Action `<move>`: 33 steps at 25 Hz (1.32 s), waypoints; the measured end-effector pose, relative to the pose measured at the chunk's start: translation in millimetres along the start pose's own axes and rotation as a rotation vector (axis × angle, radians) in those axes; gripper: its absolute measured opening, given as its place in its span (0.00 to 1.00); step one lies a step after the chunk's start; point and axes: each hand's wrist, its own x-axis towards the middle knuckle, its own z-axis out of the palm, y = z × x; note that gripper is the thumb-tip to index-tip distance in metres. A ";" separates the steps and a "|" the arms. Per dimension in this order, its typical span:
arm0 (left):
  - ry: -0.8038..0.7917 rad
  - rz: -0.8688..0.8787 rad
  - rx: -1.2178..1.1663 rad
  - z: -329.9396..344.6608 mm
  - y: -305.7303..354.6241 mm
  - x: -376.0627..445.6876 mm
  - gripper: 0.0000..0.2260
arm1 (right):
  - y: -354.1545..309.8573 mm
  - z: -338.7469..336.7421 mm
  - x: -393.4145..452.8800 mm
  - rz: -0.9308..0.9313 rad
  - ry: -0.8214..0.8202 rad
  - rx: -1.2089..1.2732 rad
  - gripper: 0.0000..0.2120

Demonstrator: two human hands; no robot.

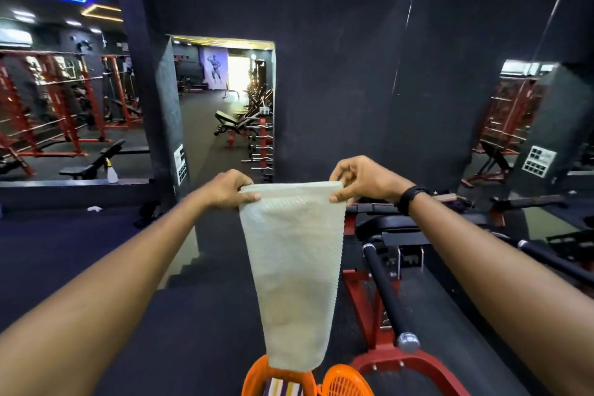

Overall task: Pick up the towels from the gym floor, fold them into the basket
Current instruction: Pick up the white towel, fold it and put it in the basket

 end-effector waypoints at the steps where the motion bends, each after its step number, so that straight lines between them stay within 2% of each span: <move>1: -0.041 0.022 -0.006 -4.8 8.2 2.2 0.10 | -3.7 -6.0 -1.8 0.002 -0.032 0.007 0.14; 2: 0.047 0.083 -0.080 -11.8 20.6 6.0 0.09 | -11.8 -16.8 -1.0 -0.035 0.019 0.056 0.13; 4: 0.426 0.196 -0.545 -27.2 49.9 7.7 0.05 | -32.1 -47.1 0.4 -0.175 0.292 0.312 0.13; 5: 0.466 0.208 -0.733 -32.8 60.0 9.6 0.06 | -39.7 -58.7 1.1 -0.201 0.352 0.437 0.15; 6: 0.372 0.181 -0.800 -31.4 63.5 7.7 0.11 | -42.3 -59.1 -1.0 -0.161 0.314 0.449 0.17; 8: 0.061 0.006 -0.601 -10.8 54.5 -0.7 0.19 | -20.8 -36.1 -1.6 0.001 0.155 0.308 0.16; 9: -0.041 -0.037 -0.542 1.1 46.2 -4.7 0.22 | -4.1 -18.7 0.8 0.056 0.102 0.307 0.15; 10: -0.060 -0.084 -0.585 8.5 38.8 -7.0 0.22 | 7.0 -4.3 1.6 0.090 0.092 0.384 0.13; 12: 0.063 -0.203 -0.818 11.7 30.1 -2.9 0.15 | 16.4 7.5 7.6 0.122 0.185 0.610 0.09; 13: 0.115 -0.244 -0.915 10.3 26.7 0.4 0.11 | 15.3 6.1 12.1 0.156 0.239 0.715 0.09; 15: 0.117 -0.334 -1.020 6.2 27.6 4.5 0.07 | 9.6 0.3 16.7 0.218 0.200 0.870 0.12; 16: 0.100 -0.376 -1.082 6.5 27.6 6.2 0.07 | 8.0 -0.7 17.9 0.212 0.123 0.889 0.13; 18: 0.092 -0.444 -1.224 8.4 27.6 4.8 0.11 | 8.0 0.6 17.0 0.176 -0.027 0.771 0.17; 20: 0.052 -0.398 -1.320 7.8 24.5 -1.4 0.12 | 8.9 3.6 14.3 0.161 -0.037 0.653 0.20; 22: 0.022 -0.241 -1.271 9.2 21.5 -6.0 0.09 | 11.3 3.7 13.8 0.127 -0.010 0.681 0.22; 23: 0.064 -0.191 -1.241 11.6 20.2 -4.4 0.11 | 12.1 4.7 14.9 0.102 -0.019 0.667 0.23; 24: 0.144 -0.183 -1.227 13.6 20.3 -2.7 0.13 | 12.4 5.5 16.8 0.096 0.003 0.627 0.23; 26: 0.319 -0.193 -1.194 14.9 21.8 1.0 0.13 | 7.8 5.5 20.9 0.116 0.180 0.572 0.20; 28: 0.316 -0.146 -1.146 12.9 25.1 1.0 0.14 | 4.3 4.3 23.3 0.110 0.323 0.600 0.15; 30: 0.311 -0.126 -1.073 12.5 21.7 2.7 0.19 | 2.4 1.8 22.5 0.091 0.345 0.639 0.11; 33: 0.457 -0.191 -1.021 9.0 19.1 5.3 0.23 | 3.0 -1.9 22.6 0.089 0.446 0.636 0.17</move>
